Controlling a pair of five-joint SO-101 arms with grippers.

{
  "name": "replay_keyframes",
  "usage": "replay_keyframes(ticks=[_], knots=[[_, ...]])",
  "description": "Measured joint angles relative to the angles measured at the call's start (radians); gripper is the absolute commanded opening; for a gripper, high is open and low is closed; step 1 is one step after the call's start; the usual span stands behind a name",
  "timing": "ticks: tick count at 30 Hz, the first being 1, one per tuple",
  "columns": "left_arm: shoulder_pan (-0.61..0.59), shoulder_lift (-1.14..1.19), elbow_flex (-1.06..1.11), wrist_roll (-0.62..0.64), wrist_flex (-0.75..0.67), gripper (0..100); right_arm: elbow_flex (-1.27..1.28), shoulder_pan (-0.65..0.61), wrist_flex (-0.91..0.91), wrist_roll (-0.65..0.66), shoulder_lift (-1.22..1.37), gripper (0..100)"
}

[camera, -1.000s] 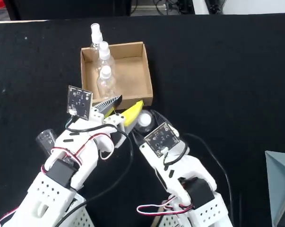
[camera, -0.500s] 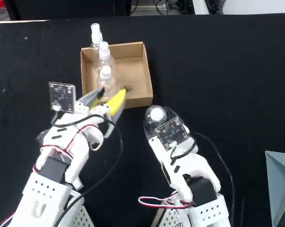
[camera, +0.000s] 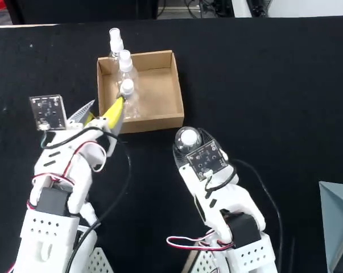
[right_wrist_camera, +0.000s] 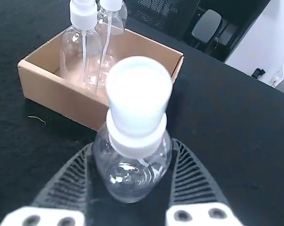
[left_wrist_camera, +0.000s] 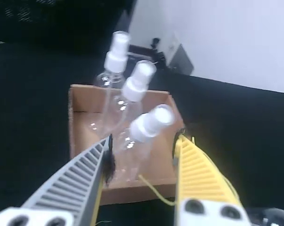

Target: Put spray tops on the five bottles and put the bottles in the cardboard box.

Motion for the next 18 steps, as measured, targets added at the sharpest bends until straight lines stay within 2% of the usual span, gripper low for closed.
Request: replay_keyframes(ticks=[6, 12, 18], knots=[[-0.081, -0.077, 0.02, 0.0, 0.009, 21, 0.0, 0.0, 0.0, 0.0, 0.0, 4.9], [-0.153, -0.262, 0.173, -0.005, 0.009, 21, 0.0, 0.0, 0.0, 0.0, 0.0, 4.9], [-0.187, -0.453, 0.316, -0.074, 0.025, 21, 0.017, 0.0, 0.0, 0.0, 0.0, 4.9]])
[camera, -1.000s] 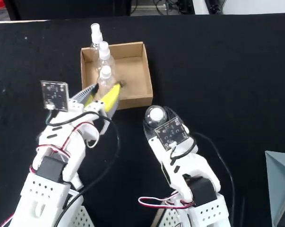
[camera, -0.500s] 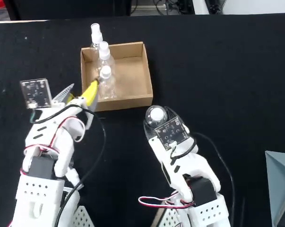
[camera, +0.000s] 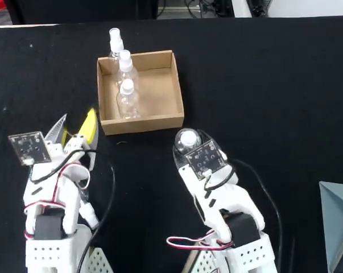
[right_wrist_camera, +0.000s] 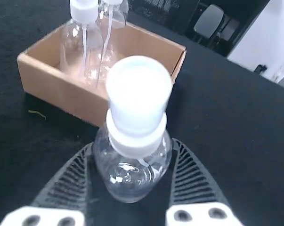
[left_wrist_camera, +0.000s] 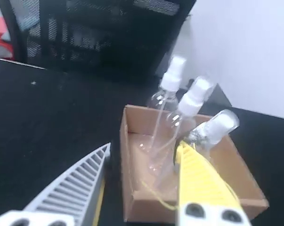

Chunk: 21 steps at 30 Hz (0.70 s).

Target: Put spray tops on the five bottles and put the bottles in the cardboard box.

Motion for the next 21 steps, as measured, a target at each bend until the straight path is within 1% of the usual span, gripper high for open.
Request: replay_keyframes(ticks=[3, 8, 17, 21], knots=[[-0.012, -0.074, 0.028, -0.009, 0.054, 21, 0.0, 0.0, 0.0, 0.0, 0.0, 4.9], [-0.014, -0.086, 0.046, -0.012, 0.123, 21, 0.0, 0.0, 0.0, 0.0, 0.0, 4.9], [-0.012, -0.084, 0.178, -0.012, 0.13, 21, 0.0, 0.0, 0.005, 0.0, 0.0, 4.9], [-0.012, -0.084, 0.201, -0.012, 0.13, 21, -0.008, 0.0, 0.08, 0.0, 0.0, 4.9]])
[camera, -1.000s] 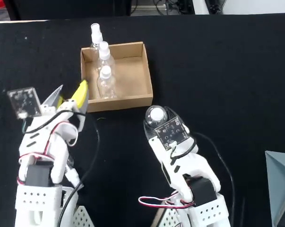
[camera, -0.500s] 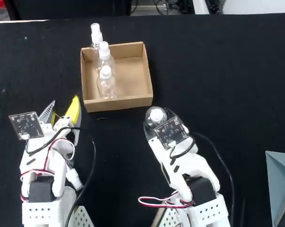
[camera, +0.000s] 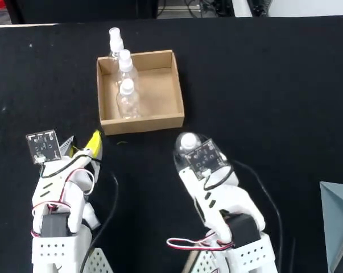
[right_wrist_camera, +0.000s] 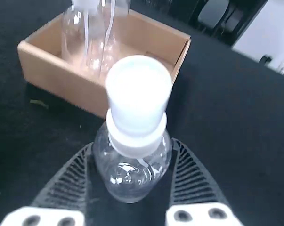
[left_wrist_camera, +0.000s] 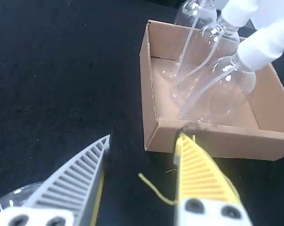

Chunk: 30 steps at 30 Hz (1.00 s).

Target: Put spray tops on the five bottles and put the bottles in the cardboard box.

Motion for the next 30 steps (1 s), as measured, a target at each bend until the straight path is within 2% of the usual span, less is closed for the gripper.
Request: replay_keyframes(ticks=[3, 18, 24, 30], knots=[[0.0, 0.0, 0.0, 0.0, 0.0, 21, -0.029, 0.0, 0.049, 0.002, 0.0, 4.9], [-0.037, 0.0, 0.006, 0.0, 0.0, 21, -0.235, 0.0, 0.06, 0.002, 0.008, 4.9], [-0.037, 0.0, 0.006, 0.0, 0.0, 21, -0.439, 0.002, 0.06, 0.002, 0.256, 4.9], [-0.037, 0.0, 0.008, 0.0, 0.0, 21, -0.548, 0.0, -0.06, 0.0, 0.525, 4.9]])
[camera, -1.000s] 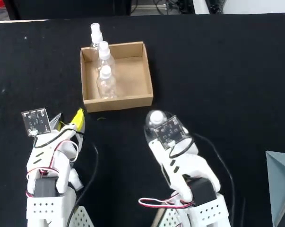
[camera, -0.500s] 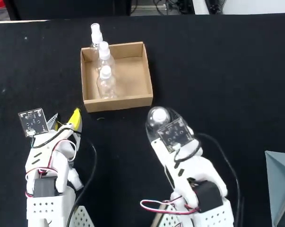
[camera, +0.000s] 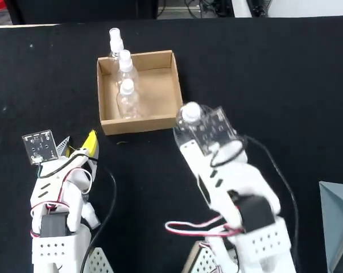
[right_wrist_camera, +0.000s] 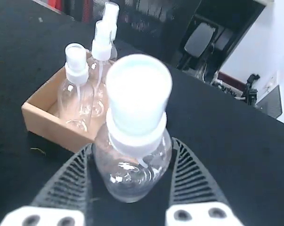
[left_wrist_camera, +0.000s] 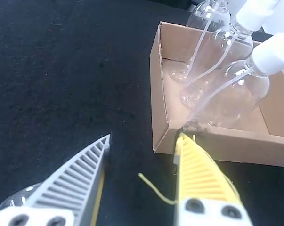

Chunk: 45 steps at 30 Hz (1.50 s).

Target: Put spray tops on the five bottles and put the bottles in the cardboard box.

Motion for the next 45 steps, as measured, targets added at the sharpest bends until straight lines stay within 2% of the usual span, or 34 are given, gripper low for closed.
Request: replay_keyframes(ticks=[15, 25, 45], knots=[[0.0, 0.0, 0.0, 0.0, 0.0, 21, -0.235, 0.0, -0.209, 0.0, 0.479, 4.9], [0.0, 0.0, 0.0, 0.0, 0.0, 21, -0.345, 0.002, -0.35, -0.08, 0.73, 4.9], [0.0, 0.0, 0.002, 0.0, 0.0, 21, -0.554, 0.0, -0.595, -0.081, 1.2, 5.0]])
